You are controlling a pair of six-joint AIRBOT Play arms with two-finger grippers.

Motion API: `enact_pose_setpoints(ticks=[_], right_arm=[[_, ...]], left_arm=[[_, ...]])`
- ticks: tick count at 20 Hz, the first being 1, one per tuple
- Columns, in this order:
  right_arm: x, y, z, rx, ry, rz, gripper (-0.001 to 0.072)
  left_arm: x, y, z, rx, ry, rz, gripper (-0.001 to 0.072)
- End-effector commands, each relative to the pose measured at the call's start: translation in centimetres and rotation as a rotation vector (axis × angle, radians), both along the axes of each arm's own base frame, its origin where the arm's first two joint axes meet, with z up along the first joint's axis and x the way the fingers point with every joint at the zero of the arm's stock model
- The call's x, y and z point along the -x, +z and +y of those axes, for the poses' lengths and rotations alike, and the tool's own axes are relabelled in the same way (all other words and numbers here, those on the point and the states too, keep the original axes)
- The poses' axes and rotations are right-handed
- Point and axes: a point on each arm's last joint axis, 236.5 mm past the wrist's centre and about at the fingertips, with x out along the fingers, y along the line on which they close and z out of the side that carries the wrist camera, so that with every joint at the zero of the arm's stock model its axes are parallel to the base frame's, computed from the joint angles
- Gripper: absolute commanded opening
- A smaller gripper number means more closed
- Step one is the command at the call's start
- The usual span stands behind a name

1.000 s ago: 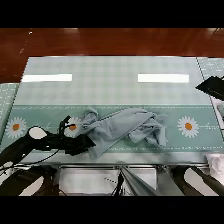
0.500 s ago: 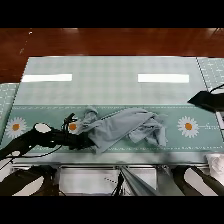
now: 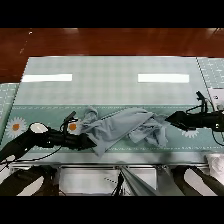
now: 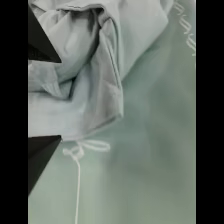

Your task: Fold the shirts.

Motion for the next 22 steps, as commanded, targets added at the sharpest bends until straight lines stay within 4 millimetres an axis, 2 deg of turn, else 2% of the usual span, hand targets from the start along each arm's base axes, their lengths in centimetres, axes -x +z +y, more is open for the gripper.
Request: enact_pose_setpoints(ticks=[1,5,6,7,9,11,12,13,14,16,18,20,21,22], right_arm=[[1.4,-1.1,3.3,-0.01,0.109,0.009,0.0531],[1.4,-1.4,6.6,0.023,0.213,-0.026,0.0525],[1.3,-1.5,7.1,0.031,0.214,-0.029,0.0453],[1.3,-1.5,7.6,0.031,0.211,-0.021,0.0274],[1.8,-1.2,8.3,0.003,0.212,0.002,0.0037],[1.9,0.3,8.6,-0.013,0.239,-0.016,0.0039],[1.6,1.7,8.7,-0.011,0.263,-0.055,0.0039],[0.9,3.8,8.7,-0.002,0.286,-0.119,0.0039],[-0.1,6.3,8.7,0.015,0.301,-0.193,0.0039],[-2.2,12.5,7.6,0.114,0.317,-0.387,0.0039],[-4.2,20.1,5.1,0.282,0.257,-0.595,0.0039],[-5.1,29.1,1.7,0.453,0.12,-0.809,0.0038],[-4.9,34.0,0.3,0.517,0.042,-0.925,0.0038],[-4.2,38.5,-0.6,0.558,-0.02,-1.033,0.0038]], left_arm=[[0.1,0.7,-0.1,0.013,0.006,0.004,0.0021],[0.2,0.8,-0.2,0.019,0.007,0.018,0.0021],[0.2,0.8,-0.2,0.019,0.007,0.018,0.0021],[0.2,0.9,-0.2,0.019,0.007,0.018,0.0021],[0.0,1.2,-0.3,0.024,0.008,0.015,0.0021],[-1.1,2.8,-0.7,0.043,0.006,-0.035,0.002],[-2.2,4.6,-1.0,0.064,0.004,-0.088,0.002],[-3.5,7.2,-1.4,0.09,0.002,-0.163,0.002],[-5.1,11.1,-1.8,0.124,0.004,-0.271,0.002],[-8.3,20.8,-1.4,0.186,0.052,-0.536,0.002],[-10.5,33.6,1.7,0.201,0.169,-0.908,0.002],[-10.4,44.0,6.4,0.108,0.323,-1.238,0.002],[-9.9,47.6,8.5,0.042,0.403,-1.335,0.002],[-9.2,49.9,9.9,-0.008,0.458,-1.383,0.002]])
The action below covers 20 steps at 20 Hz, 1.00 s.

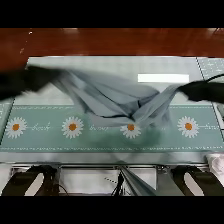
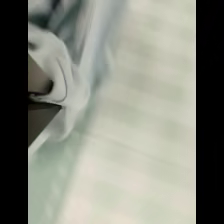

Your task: Fold the shirts.

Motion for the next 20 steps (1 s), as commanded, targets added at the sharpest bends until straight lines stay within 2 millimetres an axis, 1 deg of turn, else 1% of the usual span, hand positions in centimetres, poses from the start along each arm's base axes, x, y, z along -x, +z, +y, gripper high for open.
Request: enact_pose_setpoints(ticks=[1,2,3,5,7,8,9,10,12,13,14,16,17,18,19,20], right_arm=[[2.0,15.6,-4.3,0.097,-0.195,-0.42,0.0038],[3.0,18.4,-4.3,0.096,-0.199,-0.485,0.0038],[3.9,20.7,-4.1,0.091,-0.2,-0.539,0.0038],[5.7,23.6,-3.9,0.084,-0.199,-0.602,0.0038],[7.2,25.3,-4.0,0.096,-0.202,-0.636,0.0038],[7.8,25.7,-4.2,0.112,-0.209,-0.64,0.0038],[8.2,25.8,-4.5,0.131,-0.219,-0.635,0.0038],[8.6,25.7,-5.0,0.15,-0.232,-0.624,0.0038],[9.1,24.6,-5.9,0.172,-0.266,-0.568,0.0038],[9.3,23.5,-6.3,0.189,-0.275,-0.522,0.0038],[9.4,21.9,-6.9,0.219,-0.285,-0.449,0.0038],[9.7,17.7,-8.3,0.283,-0.302,-0.261,0.0038],[9.8,15.3,-8.9,0.317,-0.294,-0.149,0.0038],[9.7,13.2,-8.9,0.337,-0.266,-0.044,0.0038],[9.1,11.6,-8.7,0.338,-0.242,0.031,0.0038],[8.0,10.4,-8.0,0.322,-0.205,0.081,0.0038]], left_arm=[[3.7,12.2,5.1,-0.064,0.269,-0.304,0.002],[4.5,13.2,5.3,-0.077,0.291,-0.314,0.002],[5.2,13.8,5.2,-0.086,0.295,-0.324,0.002],[6.9,15.1,4.3,-0.099,0.28,-0.357,0.002],[8.0,15.9,4.0,-0.136,0.286,-0.394,0.002],[7.8,15.4,4.6,-0.18,0.314,-0.387,0.002],[7.2,14.2,5.6,-0.237,0.348,-0.354,0.002],[6.4,12.1,7.0,-0.317,0.386,-0.292,0.002],[5.5,7.4,9.9,-0.45,0.437,-0.117,0.002],[5.3,5.4,11.0,-0.49,0.451,-0.037,0.002],[5.1,3.8,11.7,-0.504,0.461,0.021,0.0021],[4.7,0.2,12.1,-0.513,0.422,0.144,0.002],[4.4,-2.2,12.2,-0.507,0.394,0.22,0.002],[4.0,-4.6,12.3,-0.495,0.37,0.288,0.002],[3.7,-7.3,12.3,-0.478,0.342,0.364,0.0021],[3.3,-9.9,12.2,-0.459,0.316,0.431,0.0021]])
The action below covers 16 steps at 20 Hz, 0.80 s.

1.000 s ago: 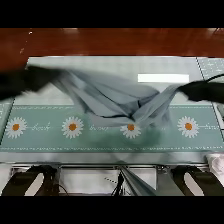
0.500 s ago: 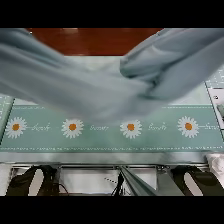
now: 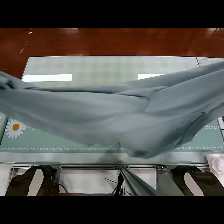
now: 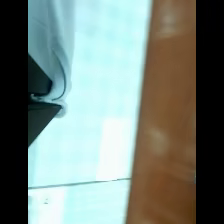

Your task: Fold the shirts.

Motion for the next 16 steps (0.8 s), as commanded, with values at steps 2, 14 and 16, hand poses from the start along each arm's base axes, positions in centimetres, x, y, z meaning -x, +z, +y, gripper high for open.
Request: enact_pose_setpoints(ticks=[2,14,16], right_arm=[[-2.7,-7.7,1.1,-0.038,0.064,0.345,0.0038],[-21.4,-24.5,4.4,-0.259,0.149,0.589,0.0038],[-22.8,-25.7,5.3,-0.311,0.159,0.582,0.0038]], left_arm=[[-0.8,-12.4,0.2,0.103,-0.006,0.33,0.0021],[-11.1,-26.2,0.2,0.42,0.176,0.424,0.0022],[-12.2,-27.3,0.2,0.465,0.189,0.438,0.0022]])
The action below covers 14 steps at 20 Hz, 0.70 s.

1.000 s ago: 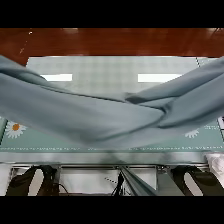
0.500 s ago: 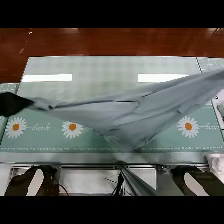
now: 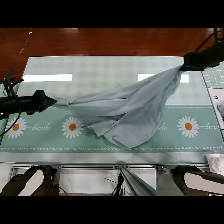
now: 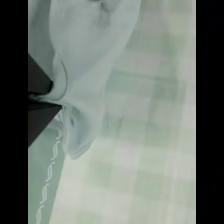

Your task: Fold the shirts.

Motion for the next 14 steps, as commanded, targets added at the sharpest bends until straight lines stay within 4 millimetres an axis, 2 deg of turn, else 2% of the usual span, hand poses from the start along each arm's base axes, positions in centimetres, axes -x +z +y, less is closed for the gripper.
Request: enact_pose_setpoints(ticks=[1,3,5,6,7,8,9,12,14], right_arm=[[-3.3,-2.6,1.9,-0.109,-0.013,-0.005,0.0038],[-3.6,-3.5,2.1,-0.122,-0.015,0.01,0.0038],[-3.7,-3.9,2.0,-0.118,-0.015,0.017,0.0039],[-3.7,-3.9,2.0,-0.118,-0.014,0.017,0.0039],[-3.7,-3.9,2.0,-0.118,-0.014,0.018,0.0039],[-3.6,-3.9,2.1,-0.118,-0.013,0.022,0.0039],[-3.5,-4.0,2.1,-0.118,-0.011,0.026,0.0039],[-3.4,-4.0,2.1,-0.118,-0.009,0.03,0.0039],[-3.4,-4.0,2.1,-0.118,-0.01,0.029,0.0039]], left_arm=[[-2.7,-2.1,0.0,0.077,0.064,0.009,0.0022],[-2.5,-3.9,-0.1,0.091,0.051,0.066,0.0024],[-2.1,-5.2,-0.4,0.107,0.035,0.114,0.0092],[-1.7,-5.5,-0.7,0.111,0.012,0.123,0.0167],[-1.5,-5.3,-0.7,0.106,-0.017,0.114,0.0271],[-1.3,-4.5,-0.3,0.12,-0.029,0.113,0.0447],[-1.1,-3.3,0.0,0.148,-0.034,0.119,0.0566],[1.4,0.9,0.0,0.202,-0.13,0.121,0.0567],[3.9,1.1,-0.7,0.157,-0.185,0.148,0.0553]])
